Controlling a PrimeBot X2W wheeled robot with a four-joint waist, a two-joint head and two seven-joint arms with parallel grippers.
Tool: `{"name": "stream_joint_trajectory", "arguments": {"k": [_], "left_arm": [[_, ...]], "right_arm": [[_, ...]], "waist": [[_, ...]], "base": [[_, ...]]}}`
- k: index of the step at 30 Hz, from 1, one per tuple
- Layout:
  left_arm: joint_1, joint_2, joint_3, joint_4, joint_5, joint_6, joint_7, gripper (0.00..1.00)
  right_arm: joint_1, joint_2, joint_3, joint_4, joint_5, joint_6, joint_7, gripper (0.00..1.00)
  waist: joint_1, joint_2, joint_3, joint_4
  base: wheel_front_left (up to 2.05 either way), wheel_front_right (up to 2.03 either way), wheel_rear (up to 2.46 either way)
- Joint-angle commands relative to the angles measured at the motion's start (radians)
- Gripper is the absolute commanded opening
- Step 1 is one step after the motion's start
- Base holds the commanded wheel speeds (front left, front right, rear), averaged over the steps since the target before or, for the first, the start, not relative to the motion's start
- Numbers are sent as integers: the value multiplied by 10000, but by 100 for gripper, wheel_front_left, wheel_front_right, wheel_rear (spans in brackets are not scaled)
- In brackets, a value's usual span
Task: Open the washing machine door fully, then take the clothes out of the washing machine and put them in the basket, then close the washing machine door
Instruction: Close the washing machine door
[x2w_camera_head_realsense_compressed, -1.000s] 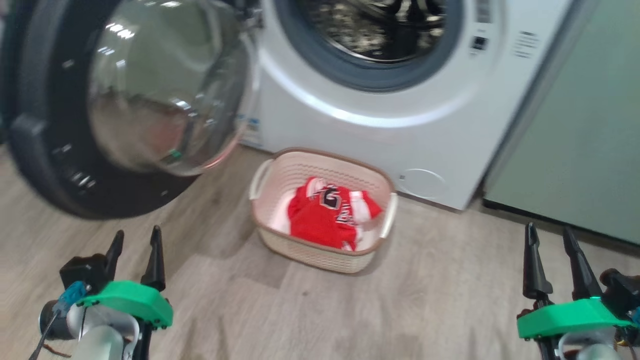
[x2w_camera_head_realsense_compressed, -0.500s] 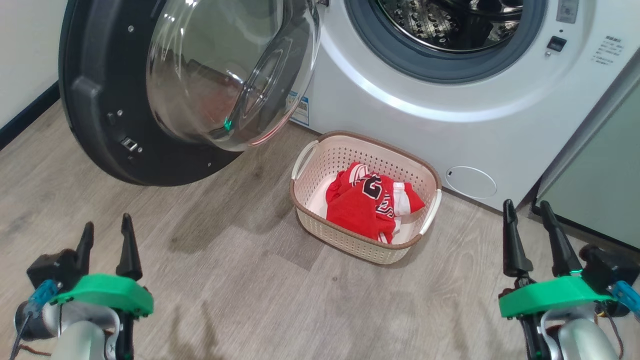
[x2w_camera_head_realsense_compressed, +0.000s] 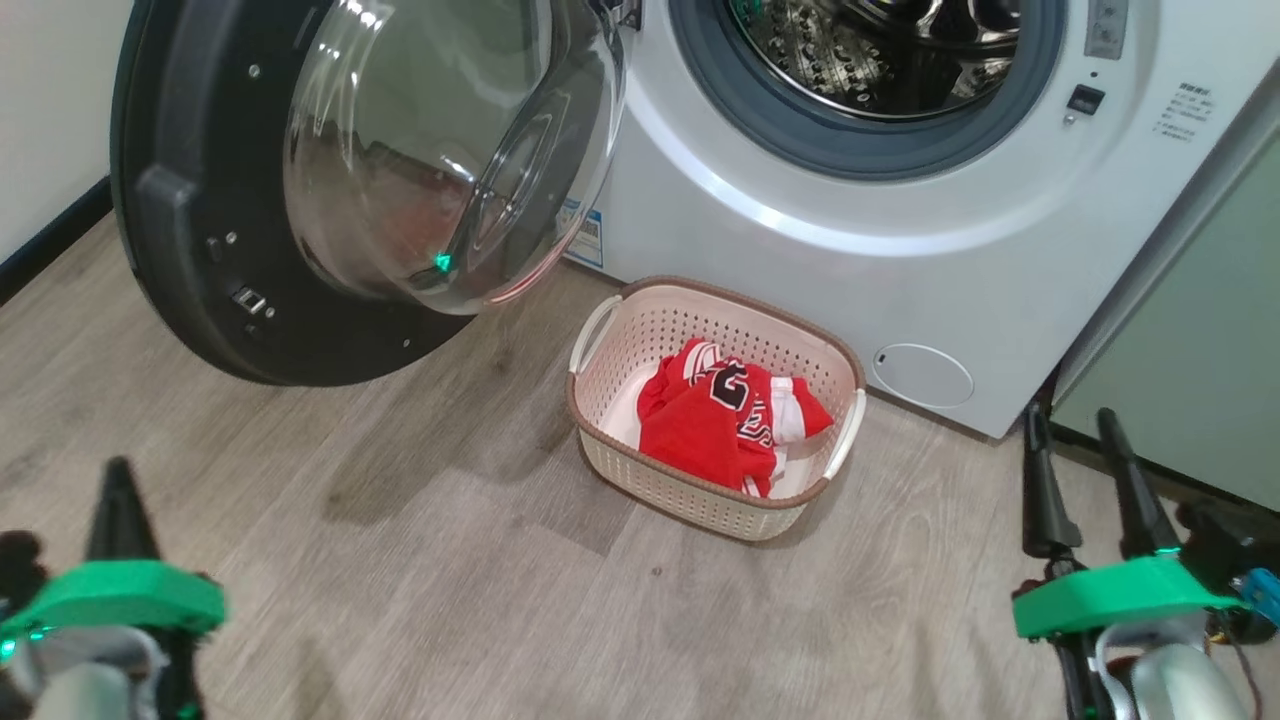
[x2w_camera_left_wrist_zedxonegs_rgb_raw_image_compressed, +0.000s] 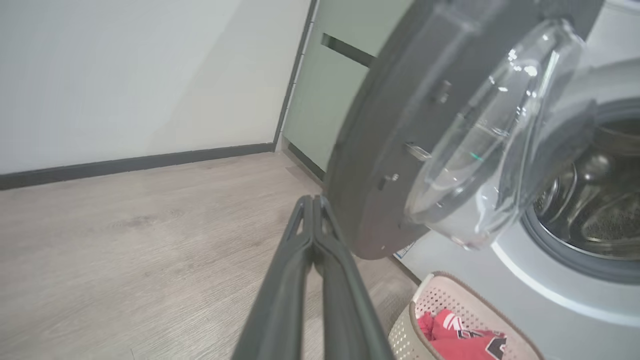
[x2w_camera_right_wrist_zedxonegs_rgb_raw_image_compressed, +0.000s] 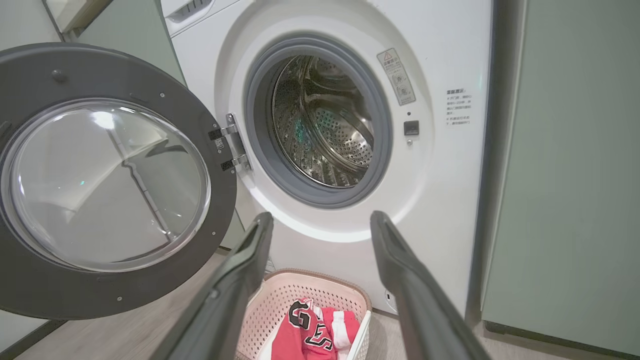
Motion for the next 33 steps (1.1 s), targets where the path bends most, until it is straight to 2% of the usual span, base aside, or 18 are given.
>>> {"name": "stream_joint_trajectory", "arguments": {"k": [1, 4, 7, 12, 14, 16, 19, 23, 27, 33], "left_arm": [[-601, 375, 410, -196, -151, -57, -35, 0], [-1248, 692, 891, 279, -1089, -159, 388, 0], [-2102, 1043, 1648, 907, -2568, -231, 1258, 0], [-3597, 2178, 3060, 2564, -4947, -254, 3178, 0], [-4544, 2870, 3859, 3765, -6037, 1, 4151, 0], [-5186, 3250, 4277, 4480, -6636, 285, 4775, 0], [-5923, 3734, 4585, 5296, -7127, 682, 5486, 0], [-6492, 4157, 4798, 6037, -7451, 922, 5939, 0], [-6732, 4408, 4648, 6503, -7457, 865, 6568, 0], [-6903, 4571, 4392, 6824, -7410, 539, 7349, 0]], "right_arm": [[-89, -121, 150, -364, 27, -7, -63, 100], [117, -85, -1, -442, 3, -7, -63, 100], [267, -45, -77, -484, -43, -7, -63, 100], [288, -18, -37, -461, -100, -7, -63, 100], [274, -48, -7, -444, -123, -7, -63, 100], [270, -103, -30, -442, -133, -7, -63, 100], [237, -204, 14, -446, -137, -7, -63, 100], [70, -347, 123, -458, -139, -7, -63, 100], [-148, -481, 272, -471, -145, -7, -63, 100], [-265, -626, 213, -498, -130, -7, -63, 100]], "waist": [[0, 0, -45, -35], [0, 0, -126, -87], [0, 0, -130, -264], [0, 0, -7, -757], [0, 0, 68, -1076], [0, 0, 133, -1242], [0, 0, 254, -1483], [0, 0, 521, -1853], [0, 0, 813, -2259], [0, 0, 1077, -2608]], "base": [[0, 0, 0], [0, 0, 0], [0, 0, 0], [0, 0, 0], [0, 0, 0], [0, 0, 0], [0, 0, 0], [0, 0, 0], [0, 0, 0], [0, 0, 0]]}}
